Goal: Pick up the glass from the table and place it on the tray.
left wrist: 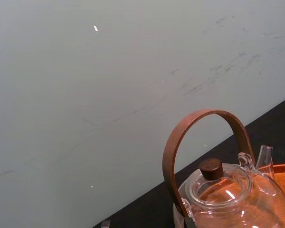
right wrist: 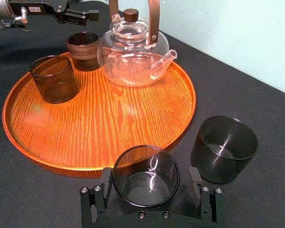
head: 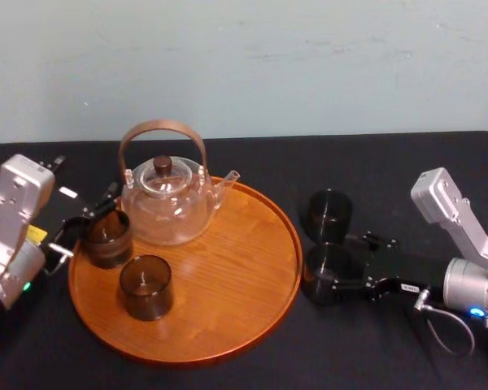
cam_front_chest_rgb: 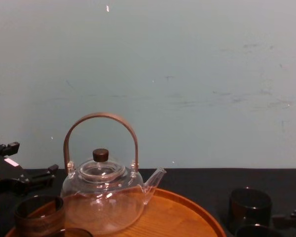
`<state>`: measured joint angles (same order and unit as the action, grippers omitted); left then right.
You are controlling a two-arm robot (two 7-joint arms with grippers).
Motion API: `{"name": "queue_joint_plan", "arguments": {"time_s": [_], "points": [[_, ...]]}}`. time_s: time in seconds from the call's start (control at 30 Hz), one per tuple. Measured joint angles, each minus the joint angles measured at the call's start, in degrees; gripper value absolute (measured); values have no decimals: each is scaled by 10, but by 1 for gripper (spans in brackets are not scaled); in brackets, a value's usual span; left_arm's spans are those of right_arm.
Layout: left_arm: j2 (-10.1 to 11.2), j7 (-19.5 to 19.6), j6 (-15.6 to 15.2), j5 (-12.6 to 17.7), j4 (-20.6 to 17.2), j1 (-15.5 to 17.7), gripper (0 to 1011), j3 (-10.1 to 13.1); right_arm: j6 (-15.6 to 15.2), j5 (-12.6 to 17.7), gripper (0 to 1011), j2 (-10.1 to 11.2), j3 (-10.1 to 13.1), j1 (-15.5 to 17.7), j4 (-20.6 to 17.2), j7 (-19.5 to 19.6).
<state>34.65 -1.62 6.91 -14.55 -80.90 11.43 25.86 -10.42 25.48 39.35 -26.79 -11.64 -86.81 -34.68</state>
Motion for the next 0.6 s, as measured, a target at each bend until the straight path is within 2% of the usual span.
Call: {"name": "queue_joint_plan", "arguments": {"time_s": [0.6], "points": [[0,0,0,0,0,0,1001,0,-4,-5,1002,-4,-10,-10,5,0]]}}
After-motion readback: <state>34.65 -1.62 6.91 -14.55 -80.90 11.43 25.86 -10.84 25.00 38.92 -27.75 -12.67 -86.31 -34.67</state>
